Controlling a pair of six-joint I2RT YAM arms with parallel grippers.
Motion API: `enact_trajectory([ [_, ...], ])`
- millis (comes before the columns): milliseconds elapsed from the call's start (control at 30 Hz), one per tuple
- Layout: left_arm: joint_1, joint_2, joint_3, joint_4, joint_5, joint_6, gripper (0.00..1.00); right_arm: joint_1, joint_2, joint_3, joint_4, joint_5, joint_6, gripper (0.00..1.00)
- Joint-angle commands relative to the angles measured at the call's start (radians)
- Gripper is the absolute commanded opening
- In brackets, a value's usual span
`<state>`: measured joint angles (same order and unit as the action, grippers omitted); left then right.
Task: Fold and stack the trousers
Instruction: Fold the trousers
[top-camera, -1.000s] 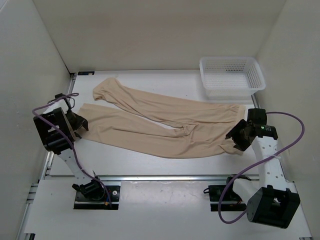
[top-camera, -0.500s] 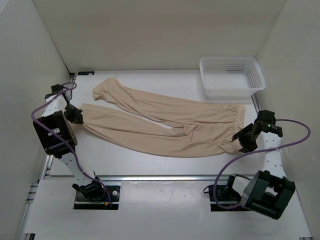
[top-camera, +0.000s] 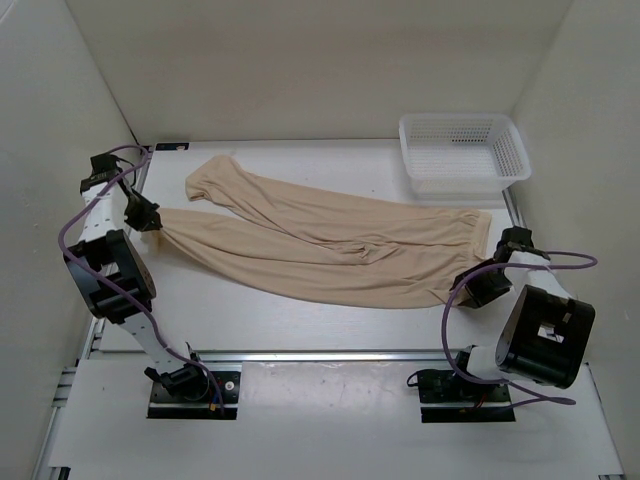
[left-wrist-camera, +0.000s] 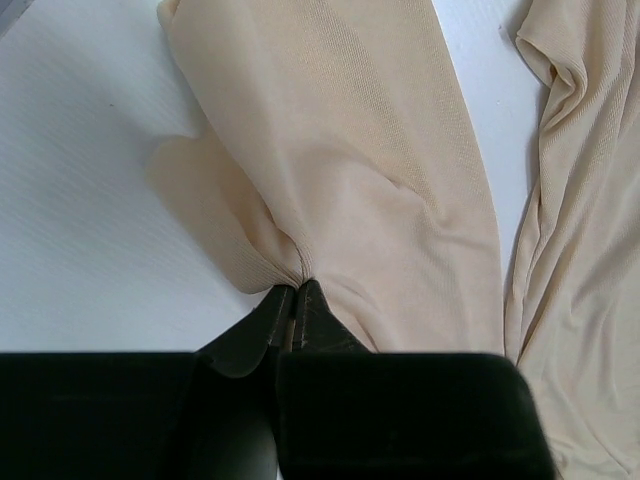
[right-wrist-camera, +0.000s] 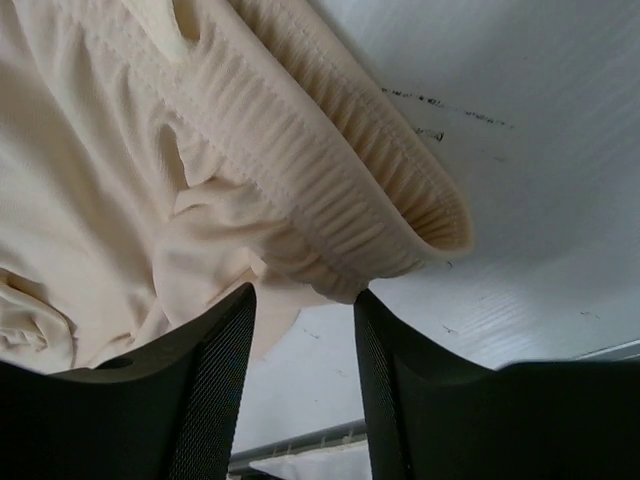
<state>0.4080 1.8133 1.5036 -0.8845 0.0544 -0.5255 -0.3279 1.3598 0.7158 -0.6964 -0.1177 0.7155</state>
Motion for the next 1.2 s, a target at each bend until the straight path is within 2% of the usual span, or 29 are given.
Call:
enact_trajectory([
  [0, -0.003, -0.005, 0.046, 0.004, 0.035, 0.016, 0.11, -0.003, -0.005, -0.004, 0.081, 0.036, 0.068, 0.49],
  [100, -0.003, 0.004, 0.055, 0.004, 0.054, 0.016, 0.11, -0.003, 0.016, -0.004, 0.097, 0.096, 0.090, 0.46],
  [200, -0.003, 0.004, 0.073, -0.005, 0.067, -0.007, 0.11, 0.018, 0.041, -0.004, 0.130, 0.134, 0.099, 0.36],
  [233, -0.003, -0.006, 0.073, -0.005, 0.076, -0.007, 0.11, 0.036, 0.051, 0.007, 0.139, 0.148, 0.099, 0.17],
  [300, -0.003, -0.015, 0.086, -0.005, 0.085, -0.016, 0.11, 0.036, 0.051, 0.028, 0.114, 0.161, 0.084, 0.00],
  [433, -0.003, -0.040, 0.105, -0.028, 0.075, -0.016, 0.11, 0.046, -0.046, 0.063, 0.014, 0.211, 0.061, 0.00],
  [533, -0.003, -0.081, 0.115, -0.056, 0.055, -0.016, 0.11, 0.046, -0.264, 0.091, -0.098, 0.271, 0.010, 0.00],
  [667, 0.006, -0.141, 0.104, -0.079, 0.032, -0.025, 0.11, 0.046, -0.454, 0.146, -0.268, 0.322, -0.001, 0.00],
  [967, 0.083, -0.279, 0.018, -0.125, -0.044, 0.005, 0.11, 0.061, -0.568, 0.223, -0.446, 0.357, 0.058, 0.00],
  [1167, 0.092, -0.310, 0.043, -0.134, -0.056, 0.031, 0.11, 0.061, -0.602, 0.260, -0.491, 0.392, 0.098, 0.00],
])
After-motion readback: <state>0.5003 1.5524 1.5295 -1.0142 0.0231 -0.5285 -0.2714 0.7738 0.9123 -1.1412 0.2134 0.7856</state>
